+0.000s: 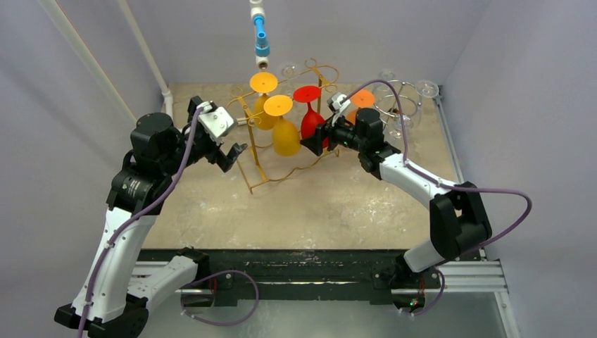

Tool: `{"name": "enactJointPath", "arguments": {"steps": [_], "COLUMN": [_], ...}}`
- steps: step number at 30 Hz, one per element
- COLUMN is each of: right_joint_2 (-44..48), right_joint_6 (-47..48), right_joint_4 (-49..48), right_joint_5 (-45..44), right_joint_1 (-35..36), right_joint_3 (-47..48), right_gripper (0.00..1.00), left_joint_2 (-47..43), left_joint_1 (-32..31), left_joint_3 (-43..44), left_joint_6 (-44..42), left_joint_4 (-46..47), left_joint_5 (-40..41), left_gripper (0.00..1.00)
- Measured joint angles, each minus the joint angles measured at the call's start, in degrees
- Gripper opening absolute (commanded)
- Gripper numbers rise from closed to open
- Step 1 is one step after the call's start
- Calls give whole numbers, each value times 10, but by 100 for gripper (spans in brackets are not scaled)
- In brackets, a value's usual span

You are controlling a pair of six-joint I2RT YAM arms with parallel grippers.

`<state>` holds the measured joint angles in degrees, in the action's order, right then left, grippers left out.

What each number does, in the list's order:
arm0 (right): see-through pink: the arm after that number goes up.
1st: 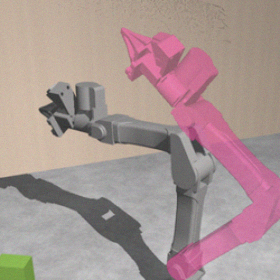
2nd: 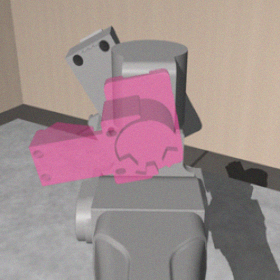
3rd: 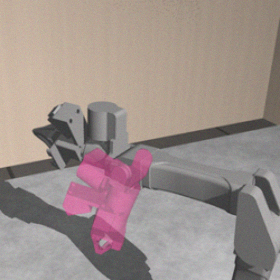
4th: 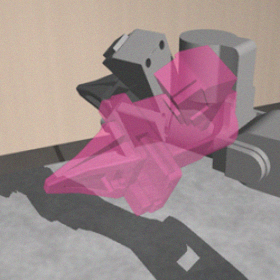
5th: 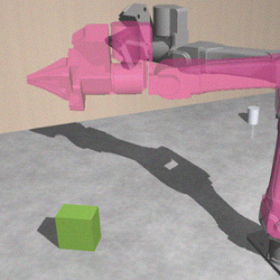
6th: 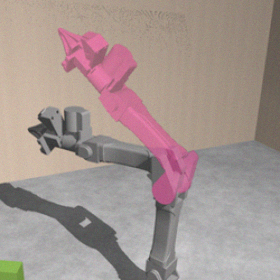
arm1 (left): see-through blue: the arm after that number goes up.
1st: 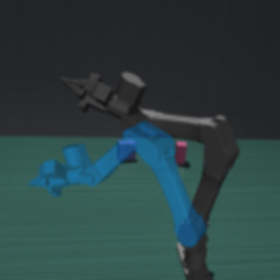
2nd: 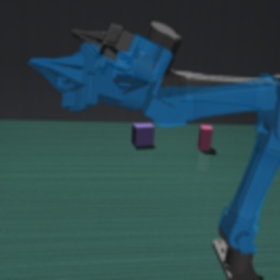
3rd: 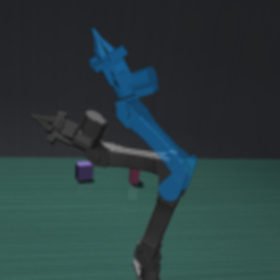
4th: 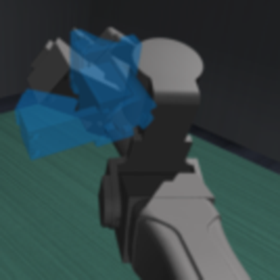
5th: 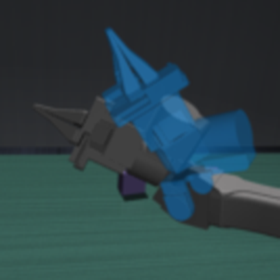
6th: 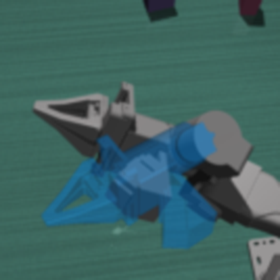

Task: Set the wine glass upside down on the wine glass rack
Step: Turn the wine glass upside down at the wine rack.

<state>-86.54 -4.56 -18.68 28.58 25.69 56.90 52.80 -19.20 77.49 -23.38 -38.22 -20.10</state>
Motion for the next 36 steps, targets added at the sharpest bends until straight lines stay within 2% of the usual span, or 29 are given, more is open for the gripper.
{"name": "enactJointPath", "arguments": {"steps": [1,2,8,15,20,30,36], "right_joint_2": [-4,-9,-42,-36,-3,143,110], "right_joint_6": [-1,-2,-5,-9,-14,-21,-23], "right_joint_4": [-1,-2,8,20,42,79,80], "right_joint_5": [-2,-5,-9,-22,-39,-68,-72], "right_joint_1": [0,0,0,0,-1,-2,-2], "right_joint_3": [3,6,25,25,22,-39,-45], "right_gripper": [96,99,99,99,99,99,99], "left_joint_2": [0,0,4,27,33,37,38], "left_joint_1": [0,0,0,0,0,0,0], "left_joint_3": [0,-2,-2,11,23,40,52], "left_joint_6": [0,0,4,19,34,61,65], "left_joint_4": [1,2,4,-7,-11,-37,-46], "left_joint_5": [0,0,3,10,23,62,73], "left_gripper": [100,100,100,100,100,100,100]}}
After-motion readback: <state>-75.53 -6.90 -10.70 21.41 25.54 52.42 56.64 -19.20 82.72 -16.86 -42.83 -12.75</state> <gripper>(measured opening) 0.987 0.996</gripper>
